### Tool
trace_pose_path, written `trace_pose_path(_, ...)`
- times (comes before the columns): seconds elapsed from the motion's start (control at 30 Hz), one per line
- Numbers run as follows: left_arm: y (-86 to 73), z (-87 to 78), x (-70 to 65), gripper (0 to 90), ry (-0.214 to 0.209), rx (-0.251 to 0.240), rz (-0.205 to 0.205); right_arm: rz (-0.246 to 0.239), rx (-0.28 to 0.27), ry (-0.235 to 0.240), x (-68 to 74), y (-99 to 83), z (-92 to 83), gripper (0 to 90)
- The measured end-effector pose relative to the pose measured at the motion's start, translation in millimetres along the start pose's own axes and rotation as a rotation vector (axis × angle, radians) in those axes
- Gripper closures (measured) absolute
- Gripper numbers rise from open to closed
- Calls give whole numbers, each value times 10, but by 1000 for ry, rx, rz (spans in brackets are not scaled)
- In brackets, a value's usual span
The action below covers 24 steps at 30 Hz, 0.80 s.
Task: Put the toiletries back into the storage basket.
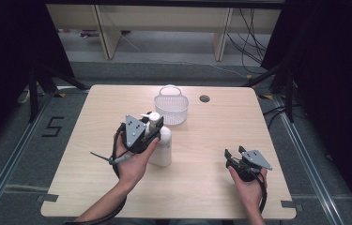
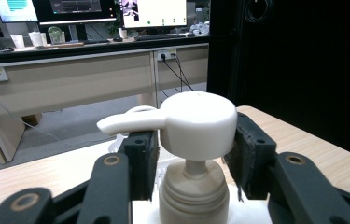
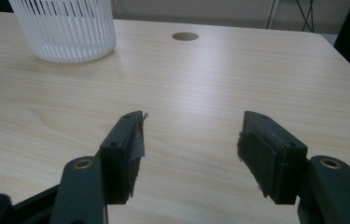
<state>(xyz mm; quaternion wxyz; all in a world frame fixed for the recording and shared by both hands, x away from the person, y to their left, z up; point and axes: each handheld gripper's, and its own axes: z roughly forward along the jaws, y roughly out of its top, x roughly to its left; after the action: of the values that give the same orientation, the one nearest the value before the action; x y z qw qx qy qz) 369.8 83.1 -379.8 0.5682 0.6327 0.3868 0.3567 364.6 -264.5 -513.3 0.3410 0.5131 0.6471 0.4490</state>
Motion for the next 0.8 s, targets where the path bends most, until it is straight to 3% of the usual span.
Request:
trace_pose_path(0.07,4,-1,-8,581,3,6,9,2,0,0,0,0,0,406)
trace_pose_path(0.33,11,-16,-7,589,-6,7,-22,-1,-4,3,-8,-2,3,406)
trace_pose_path(0.5,26,-23,9,590,-23,20,-17,-3,-4,3,-8,-1,3,406)
trace_pose_path(0.8,100,-33,47,591,-41,0,-8,0,-3,4,-8,-1,2,406)
